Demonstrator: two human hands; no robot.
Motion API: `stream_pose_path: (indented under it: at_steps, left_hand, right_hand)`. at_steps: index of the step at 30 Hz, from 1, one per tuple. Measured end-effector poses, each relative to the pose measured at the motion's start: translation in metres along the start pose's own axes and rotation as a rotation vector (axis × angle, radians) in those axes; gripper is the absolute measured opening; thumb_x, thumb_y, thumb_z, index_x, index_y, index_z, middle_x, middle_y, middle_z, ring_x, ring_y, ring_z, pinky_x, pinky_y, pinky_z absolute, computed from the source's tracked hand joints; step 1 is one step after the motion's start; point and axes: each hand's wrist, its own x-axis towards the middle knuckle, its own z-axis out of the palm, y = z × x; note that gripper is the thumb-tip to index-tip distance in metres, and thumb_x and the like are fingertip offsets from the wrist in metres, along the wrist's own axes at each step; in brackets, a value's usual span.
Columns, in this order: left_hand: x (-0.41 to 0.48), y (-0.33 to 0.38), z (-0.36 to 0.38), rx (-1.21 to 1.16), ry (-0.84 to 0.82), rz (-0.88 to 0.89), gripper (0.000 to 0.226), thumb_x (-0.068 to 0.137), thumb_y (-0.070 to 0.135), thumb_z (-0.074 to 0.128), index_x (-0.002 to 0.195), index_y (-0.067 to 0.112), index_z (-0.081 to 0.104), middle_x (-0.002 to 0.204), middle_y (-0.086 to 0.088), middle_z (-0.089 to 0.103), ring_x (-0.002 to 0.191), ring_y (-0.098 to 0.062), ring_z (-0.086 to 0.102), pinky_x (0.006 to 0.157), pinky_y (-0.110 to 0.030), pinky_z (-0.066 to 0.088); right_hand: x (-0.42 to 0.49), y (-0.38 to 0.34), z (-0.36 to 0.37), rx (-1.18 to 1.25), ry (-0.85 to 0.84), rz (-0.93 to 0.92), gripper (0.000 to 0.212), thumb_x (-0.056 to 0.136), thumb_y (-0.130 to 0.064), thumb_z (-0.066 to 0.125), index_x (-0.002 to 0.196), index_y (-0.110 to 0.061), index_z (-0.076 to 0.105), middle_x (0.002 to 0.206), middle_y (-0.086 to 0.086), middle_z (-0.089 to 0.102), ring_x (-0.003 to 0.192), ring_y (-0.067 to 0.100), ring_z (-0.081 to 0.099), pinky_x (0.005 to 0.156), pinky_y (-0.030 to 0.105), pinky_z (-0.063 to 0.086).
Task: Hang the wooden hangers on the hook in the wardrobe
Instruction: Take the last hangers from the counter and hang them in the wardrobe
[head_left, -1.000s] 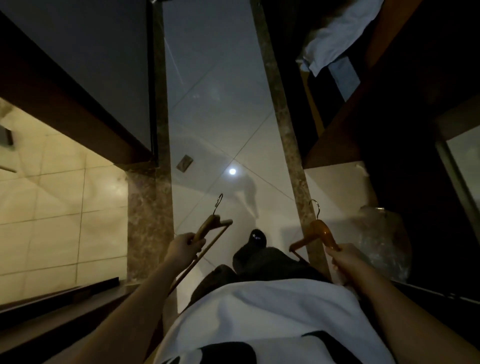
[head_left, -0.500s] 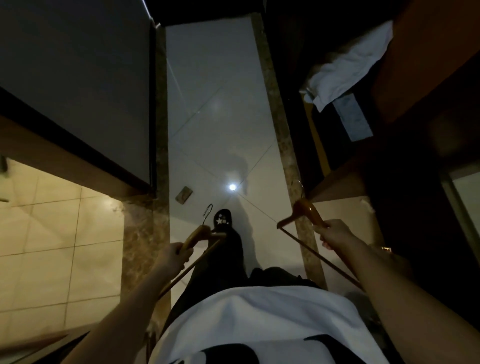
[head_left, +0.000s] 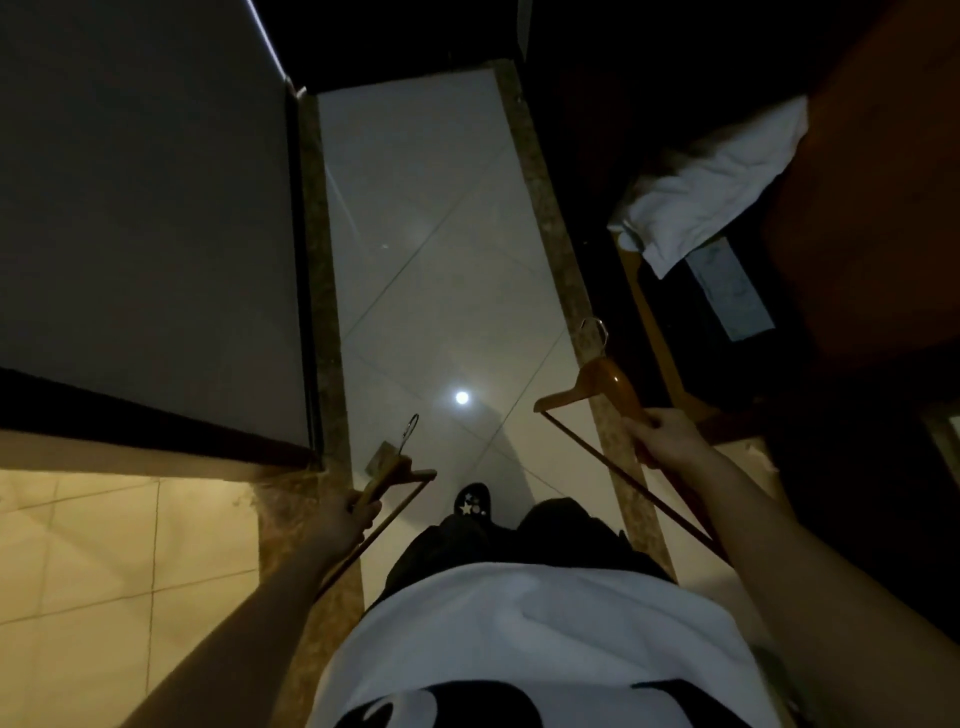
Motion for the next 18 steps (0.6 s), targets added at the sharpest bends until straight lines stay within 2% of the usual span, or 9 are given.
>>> stream_pose_path:
  at_steps: [7,11,16,18]
  left_hand:
    - [0.062,0.089,-0.024,0.093,-0.058,0.137,0.022,0.093,0.025,0.05,0.097,0.008,0.063,0.075,-0.005,0.062,0.068,-0.02,0.059,0.063,-0.031,0.049]
    - [0.101,0.162,-0.023,0.083,-0.096,0.225,0.016,0.094,0.02,0.05,0.094,0.008,0.061,0.069,-0.002,0.058,0.058,-0.014,0.053,0.051,-0.02,0.04]
    - [0.152,0.252,-0.021,0.125,-0.119,0.305,0.013,0.093,0.018,0.051,0.087,0.01,0.059,0.066,0.0,0.056,0.055,-0.012,0.053,0.049,-0.018,0.038]
    - [0.172,0.28,-0.021,0.151,-0.114,0.299,0.013,0.093,0.018,0.052,0.086,0.009,0.058,0.066,0.0,0.056,0.055,-0.012,0.053,0.047,-0.018,0.038]
  right_hand:
    - [0.022,-0.006,-0.013,0.05,0.014,0.16,0.033,0.093,-0.022,0.053,0.114,0.003,0.057,0.074,0.008,0.054,0.065,0.018,0.05,0.053,0.025,0.039]
    - [0.045,-0.009,-0.032,0.055,0.028,0.235,0.034,0.093,-0.017,0.052,0.12,0.004,0.053,0.077,0.008,0.053,0.069,0.018,0.05,0.055,0.025,0.041]
    - [0.095,-0.025,-0.065,0.088,0.043,0.314,0.037,0.094,-0.017,0.051,0.125,0.003,0.049,0.076,0.005,0.051,0.066,0.017,0.049,0.052,0.024,0.039]
    - [0.117,-0.041,-0.08,0.093,0.048,0.331,0.037,0.093,-0.018,0.052,0.123,0.005,0.051,0.08,0.01,0.055,0.066,0.019,0.05,0.053,0.026,0.04]
